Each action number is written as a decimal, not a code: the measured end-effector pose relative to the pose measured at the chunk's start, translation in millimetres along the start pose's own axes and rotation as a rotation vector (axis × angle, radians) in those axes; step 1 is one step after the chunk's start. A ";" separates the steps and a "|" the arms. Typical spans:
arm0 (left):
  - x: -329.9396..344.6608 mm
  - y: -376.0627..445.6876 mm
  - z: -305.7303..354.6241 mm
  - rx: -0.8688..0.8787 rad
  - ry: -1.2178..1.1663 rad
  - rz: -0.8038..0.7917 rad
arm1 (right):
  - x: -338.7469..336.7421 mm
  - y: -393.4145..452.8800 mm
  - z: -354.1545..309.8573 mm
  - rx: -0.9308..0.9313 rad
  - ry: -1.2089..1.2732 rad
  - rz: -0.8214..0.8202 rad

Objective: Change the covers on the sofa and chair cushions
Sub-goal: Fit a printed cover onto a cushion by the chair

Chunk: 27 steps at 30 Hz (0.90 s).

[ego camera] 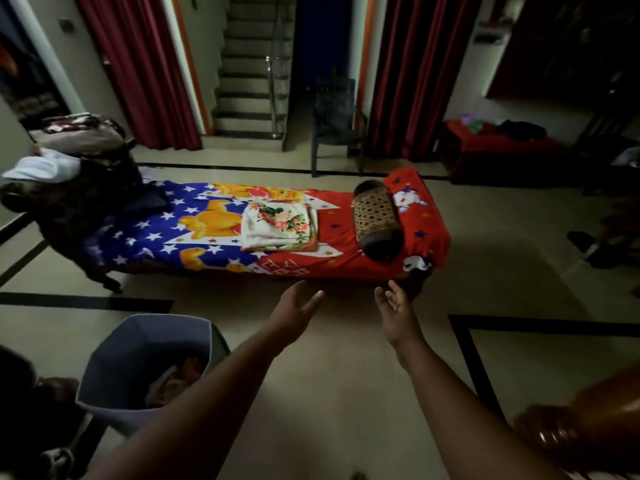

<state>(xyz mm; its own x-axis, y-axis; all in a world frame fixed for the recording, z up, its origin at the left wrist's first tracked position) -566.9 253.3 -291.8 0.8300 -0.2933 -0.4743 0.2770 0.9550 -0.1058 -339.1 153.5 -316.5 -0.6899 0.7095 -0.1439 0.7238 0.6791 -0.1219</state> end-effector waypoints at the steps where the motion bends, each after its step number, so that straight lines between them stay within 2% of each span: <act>1: -3.5 12.3 -5.7 -0.013 -0.001 0.011 | 10.7 11.9 2.4 0.006 -0.008 -0.016; 8: -13.5 117.8 -27.8 -0.088 0.105 0.054 | 89.0 123.3 13.7 0.027 -0.034 -0.115; 14: -14.8 192.6 -35.0 -0.025 0.440 0.017 | 150.2 209.1 6.1 0.046 -0.073 -0.203; 22: -33.8 301.7 -75.1 -0.157 0.395 0.056 | 256.9 292.5 -2.5 0.015 -0.145 -0.299; 27: -54.8 395.3 -102.9 -0.203 0.258 0.072 | 333.7 355.0 3.1 0.013 -0.223 -0.327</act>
<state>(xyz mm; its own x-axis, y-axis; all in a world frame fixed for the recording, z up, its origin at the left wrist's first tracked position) -552.6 651.4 -397.6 0.6869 -0.2283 -0.6900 0.0984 0.9698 -0.2230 -312.3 630.7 -410.8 -0.8658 0.3968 -0.3047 0.4671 0.8593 -0.2084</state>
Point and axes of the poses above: each hand's wrist, its own y-axis towards the middle knuckle, its own x-axis out of the palm, z = x × y, the point moved 10 cm from there along y, towards the middle knuckle, and after that the axes turned 9 degrees about z, right-handed, at the moved point
